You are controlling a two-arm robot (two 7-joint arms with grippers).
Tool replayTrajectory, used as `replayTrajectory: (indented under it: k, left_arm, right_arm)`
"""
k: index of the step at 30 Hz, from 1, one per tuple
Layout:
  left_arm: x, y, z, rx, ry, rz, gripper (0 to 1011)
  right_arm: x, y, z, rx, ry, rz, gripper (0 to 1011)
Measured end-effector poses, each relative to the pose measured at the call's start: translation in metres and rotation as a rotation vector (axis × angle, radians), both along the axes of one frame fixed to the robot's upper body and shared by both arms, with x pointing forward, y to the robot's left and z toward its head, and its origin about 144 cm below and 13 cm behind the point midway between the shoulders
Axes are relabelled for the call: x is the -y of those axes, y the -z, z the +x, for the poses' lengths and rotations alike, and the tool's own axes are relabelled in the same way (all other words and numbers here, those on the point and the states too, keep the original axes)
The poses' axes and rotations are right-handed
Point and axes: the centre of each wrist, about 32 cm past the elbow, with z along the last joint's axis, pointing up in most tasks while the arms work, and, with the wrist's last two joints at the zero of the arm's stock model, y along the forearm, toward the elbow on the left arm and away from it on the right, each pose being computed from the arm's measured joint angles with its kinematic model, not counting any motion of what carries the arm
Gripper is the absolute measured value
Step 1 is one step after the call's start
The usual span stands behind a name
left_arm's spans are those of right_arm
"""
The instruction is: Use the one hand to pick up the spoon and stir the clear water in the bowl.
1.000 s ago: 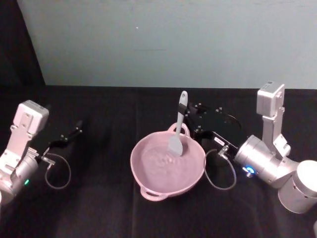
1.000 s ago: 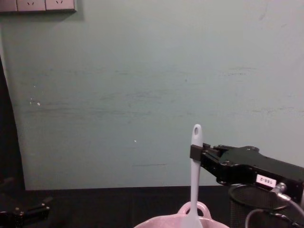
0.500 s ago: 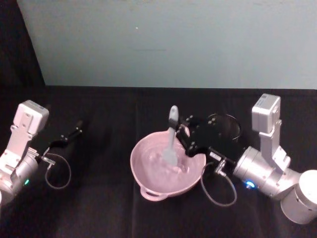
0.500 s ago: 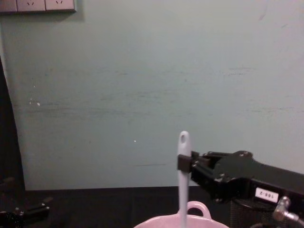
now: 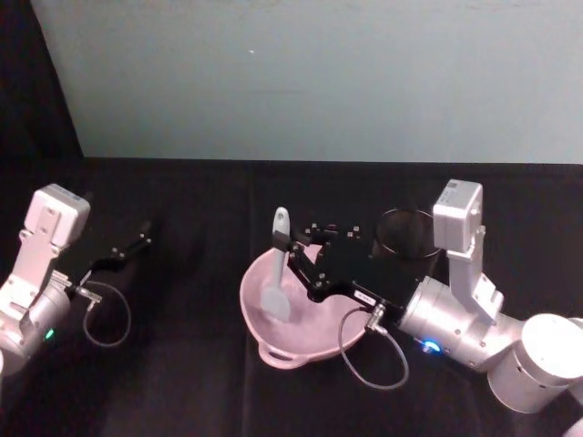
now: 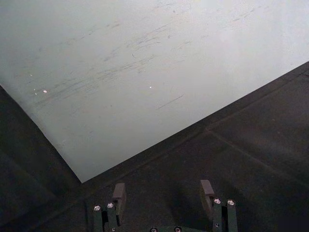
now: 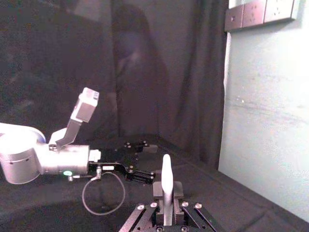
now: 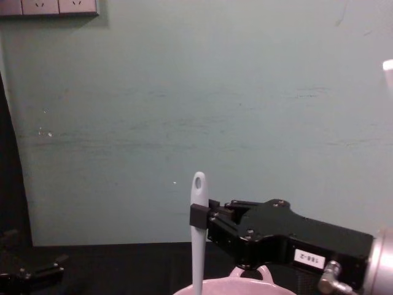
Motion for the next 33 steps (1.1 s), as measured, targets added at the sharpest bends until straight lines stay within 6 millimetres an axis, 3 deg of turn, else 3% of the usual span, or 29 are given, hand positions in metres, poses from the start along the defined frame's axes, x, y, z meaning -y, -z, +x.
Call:
replayTrajectory:
  k: [9,17,25,33]
  left_arm:
    - [0.000,0.000,0.000,0.000,0.000,0.000,1005]
    - [0.000,0.000,0.000,0.000,0.000,0.000,1005]
    - [0.000,0.000,0.000,0.000,0.000,0.000,1005]
    - [0.000,0.000,0.000,0.000,0.000,0.000,1005]
  right_arm:
    - [-0.002,0.009,0.021,-0.050,0.045,0.055,119]
    - [0.014,0.009,0.030,-0.051,0.125,0.068,119]
    - [0.030,0.004,0.027,-0.021,0.167,0.031,119]
    - [0.034,-0.004,0.018,0.020,0.157,-0.028,119]
